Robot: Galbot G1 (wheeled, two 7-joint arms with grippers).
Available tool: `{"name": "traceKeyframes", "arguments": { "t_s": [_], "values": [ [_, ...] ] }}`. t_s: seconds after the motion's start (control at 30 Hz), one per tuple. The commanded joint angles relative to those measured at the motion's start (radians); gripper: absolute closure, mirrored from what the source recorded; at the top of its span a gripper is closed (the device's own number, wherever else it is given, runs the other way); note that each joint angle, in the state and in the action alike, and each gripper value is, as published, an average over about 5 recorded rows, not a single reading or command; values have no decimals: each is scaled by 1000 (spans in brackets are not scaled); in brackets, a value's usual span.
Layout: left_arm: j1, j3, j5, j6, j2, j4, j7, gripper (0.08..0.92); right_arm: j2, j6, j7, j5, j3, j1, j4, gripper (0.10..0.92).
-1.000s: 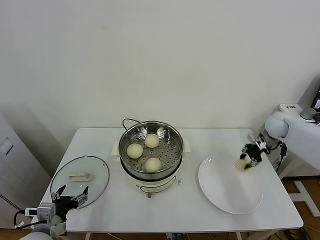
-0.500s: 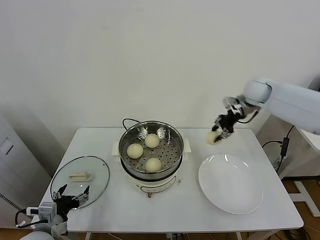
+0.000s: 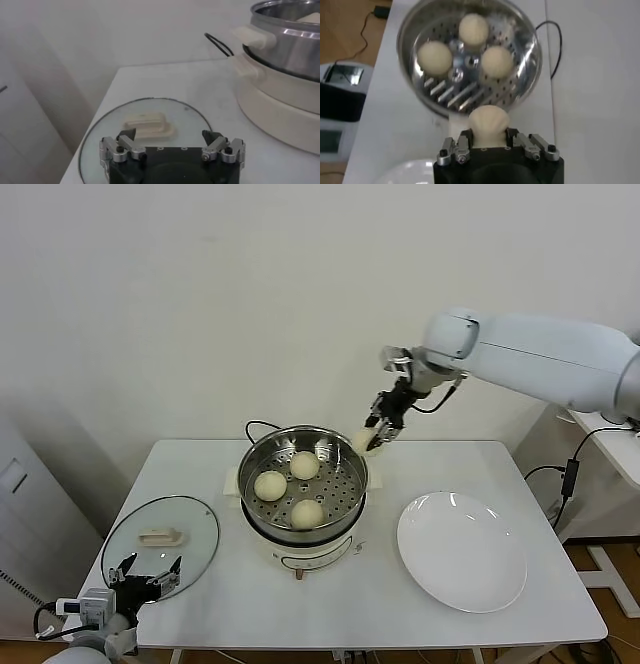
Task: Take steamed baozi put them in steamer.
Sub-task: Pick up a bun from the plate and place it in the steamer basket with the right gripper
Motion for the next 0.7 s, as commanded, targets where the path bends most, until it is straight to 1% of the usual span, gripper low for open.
{"name": "traceKeyframes", "arguments": {
  "t_s": [0.03, 0.3, 0.7],
  "values": [
    [1, -1, -1, -4, 2, 4, 1, 177, 104, -112, 85, 119, -58, 23, 70, 596],
    [4, -4, -2, -10, 0, 5, 1, 177, 102, -156, 177, 119, -48, -48, 106, 594],
    [5, -10, -6, -13, -1, 9, 1, 177, 116, -171, 222, 47, -26, -146, 49, 596]
  ]
}}
